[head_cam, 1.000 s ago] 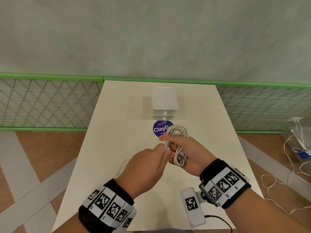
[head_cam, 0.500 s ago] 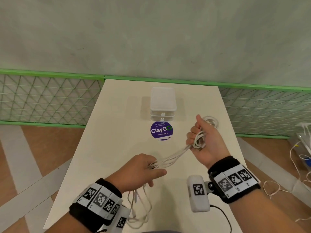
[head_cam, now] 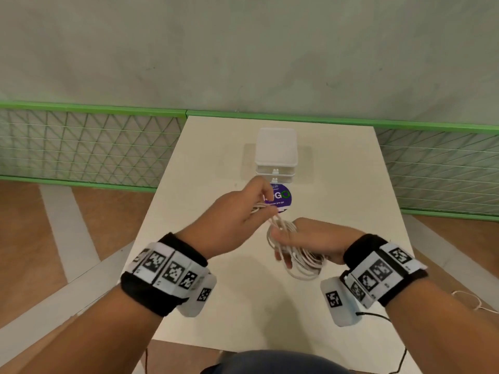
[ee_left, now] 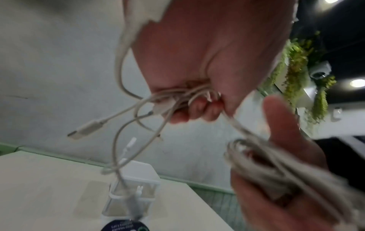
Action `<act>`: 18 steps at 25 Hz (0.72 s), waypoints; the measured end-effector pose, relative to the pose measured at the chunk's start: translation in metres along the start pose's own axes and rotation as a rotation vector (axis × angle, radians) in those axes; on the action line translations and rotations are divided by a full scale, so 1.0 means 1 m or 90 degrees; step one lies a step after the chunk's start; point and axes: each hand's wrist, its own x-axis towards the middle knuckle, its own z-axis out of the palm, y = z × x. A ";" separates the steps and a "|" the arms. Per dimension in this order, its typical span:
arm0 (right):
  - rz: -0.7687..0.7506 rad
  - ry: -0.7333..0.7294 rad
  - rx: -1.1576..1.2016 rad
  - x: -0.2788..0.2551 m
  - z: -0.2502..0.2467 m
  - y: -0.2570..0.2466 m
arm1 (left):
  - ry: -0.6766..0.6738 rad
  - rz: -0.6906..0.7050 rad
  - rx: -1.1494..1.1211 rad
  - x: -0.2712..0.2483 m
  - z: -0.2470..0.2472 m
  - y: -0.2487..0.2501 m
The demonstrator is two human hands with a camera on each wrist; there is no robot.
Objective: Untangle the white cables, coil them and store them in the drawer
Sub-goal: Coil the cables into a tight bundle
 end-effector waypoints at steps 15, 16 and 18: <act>-0.085 -0.112 0.399 -0.009 0.008 0.017 | 0.188 -0.204 -0.281 -0.025 -0.027 -0.048; -0.092 -0.096 0.421 -0.008 0.010 0.019 | 0.173 -0.241 -0.271 -0.030 -0.034 -0.057; -0.095 -0.091 0.488 -0.006 0.016 0.017 | 0.099 -0.287 -0.237 -0.041 -0.041 -0.069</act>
